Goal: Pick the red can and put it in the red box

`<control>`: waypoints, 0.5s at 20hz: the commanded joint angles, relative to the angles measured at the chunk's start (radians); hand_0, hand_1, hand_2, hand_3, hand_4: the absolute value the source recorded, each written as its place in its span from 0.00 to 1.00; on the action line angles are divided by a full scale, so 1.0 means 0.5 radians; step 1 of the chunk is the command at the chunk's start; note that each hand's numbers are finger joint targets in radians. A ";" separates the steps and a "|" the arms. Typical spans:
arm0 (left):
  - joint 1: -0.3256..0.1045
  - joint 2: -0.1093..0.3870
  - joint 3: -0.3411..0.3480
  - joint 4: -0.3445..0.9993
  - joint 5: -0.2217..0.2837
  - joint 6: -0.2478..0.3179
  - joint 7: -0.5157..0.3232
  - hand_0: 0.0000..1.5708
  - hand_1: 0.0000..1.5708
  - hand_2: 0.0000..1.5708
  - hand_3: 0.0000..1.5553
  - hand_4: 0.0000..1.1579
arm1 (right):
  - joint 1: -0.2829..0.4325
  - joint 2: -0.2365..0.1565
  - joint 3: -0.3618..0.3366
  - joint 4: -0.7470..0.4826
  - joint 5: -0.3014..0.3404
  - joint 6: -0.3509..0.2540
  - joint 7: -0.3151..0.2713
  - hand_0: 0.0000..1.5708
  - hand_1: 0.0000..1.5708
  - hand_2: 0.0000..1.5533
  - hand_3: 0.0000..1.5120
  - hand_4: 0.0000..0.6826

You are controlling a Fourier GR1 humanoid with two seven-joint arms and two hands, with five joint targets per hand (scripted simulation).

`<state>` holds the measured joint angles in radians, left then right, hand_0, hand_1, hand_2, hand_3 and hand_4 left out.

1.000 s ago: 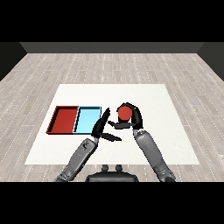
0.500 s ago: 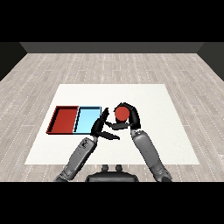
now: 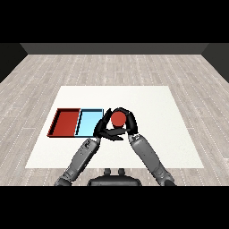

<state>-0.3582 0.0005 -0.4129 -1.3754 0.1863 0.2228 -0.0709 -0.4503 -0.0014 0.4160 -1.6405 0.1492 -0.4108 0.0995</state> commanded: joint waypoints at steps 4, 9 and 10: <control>0.064 -0.001 -0.093 -0.248 -0.141 0.070 0.143 0.00 0.00 0.00 0.00 0.00 | -0.169 0.003 0.103 0.163 -0.150 -0.109 -0.097 0.93 0.93 0.92 0.91 0.74; -0.068 -0.001 0.040 0.004 -0.130 0.323 0.117 0.00 0.00 0.15 0.00 0.44 | -0.108 0.003 0.245 0.086 -0.134 -0.153 -0.127 0.94 0.94 0.92 0.91 0.76; 0.058 -0.001 0.093 -0.155 -0.008 0.326 0.195 0.63 0.63 0.67 0.57 0.55 | -0.138 0.003 0.229 0.017 -0.107 -0.205 -0.043 0.95 0.95 0.93 0.91 0.77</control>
<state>-0.3550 0.0021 -0.4012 -1.4309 0.1384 0.3162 0.0063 -0.5244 -0.0004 0.5035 -1.6016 0.0916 -0.4885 0.0773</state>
